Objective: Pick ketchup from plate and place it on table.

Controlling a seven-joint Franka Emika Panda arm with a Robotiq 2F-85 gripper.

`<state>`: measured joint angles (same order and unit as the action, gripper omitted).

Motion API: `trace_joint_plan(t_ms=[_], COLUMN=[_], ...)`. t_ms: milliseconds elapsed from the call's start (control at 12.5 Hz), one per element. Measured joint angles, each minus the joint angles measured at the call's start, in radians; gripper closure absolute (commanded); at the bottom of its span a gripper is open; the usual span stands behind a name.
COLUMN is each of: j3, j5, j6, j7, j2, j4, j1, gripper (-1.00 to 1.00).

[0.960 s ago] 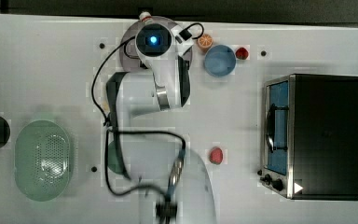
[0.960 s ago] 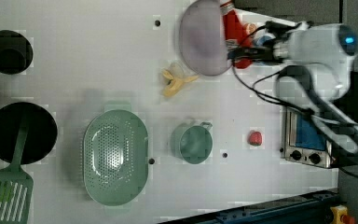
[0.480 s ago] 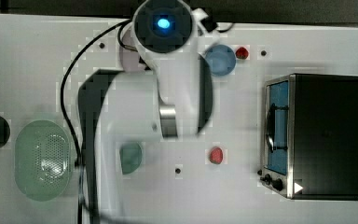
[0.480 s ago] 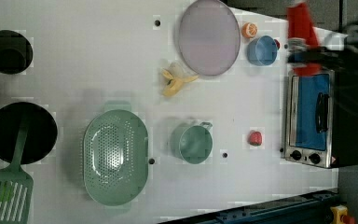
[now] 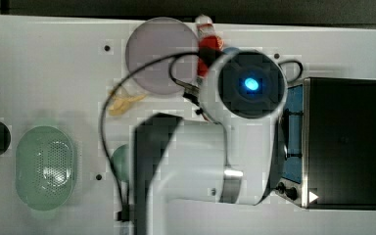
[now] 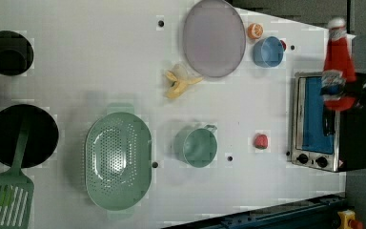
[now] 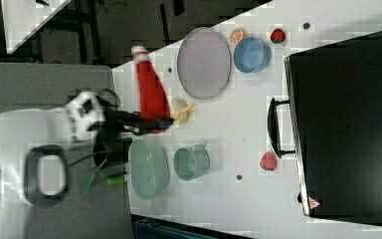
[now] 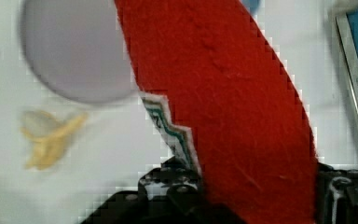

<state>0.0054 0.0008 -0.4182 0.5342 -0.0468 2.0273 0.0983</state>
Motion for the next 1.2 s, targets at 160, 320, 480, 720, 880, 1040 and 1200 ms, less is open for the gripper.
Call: trace_joint_plan(t_ms=[160, 320, 480, 720, 880, 1040, 1200], j3=[-0.004, -0.007, -0.002, 0.032, 0.036, 0.031, 0.027], j5=[-0.002, -0.011, -0.009, -0.007, -0.005, -0.007, -0.009], j6=[-0.087, -0.179, -0.298, -0.469, -0.545, -0.543, -0.539], j7=[-0.004, -0.004, -0.004, -0.007, -0.007, -0.008, -0.008], j2=[0.004, 0.023, 0.074, 0.163, 0.226, 0.242, 0.234], j4=[0.135, 0.254, 0.324, 0.396, 0.404, 0.414, 0.416], j1=[0.031, 0.041, 0.039, 0.034, 0.024, 0.018, 0.018], gripper=[-0.21, -0.21, -0.21, -0.21, -0.29, -0.72, -1.0])
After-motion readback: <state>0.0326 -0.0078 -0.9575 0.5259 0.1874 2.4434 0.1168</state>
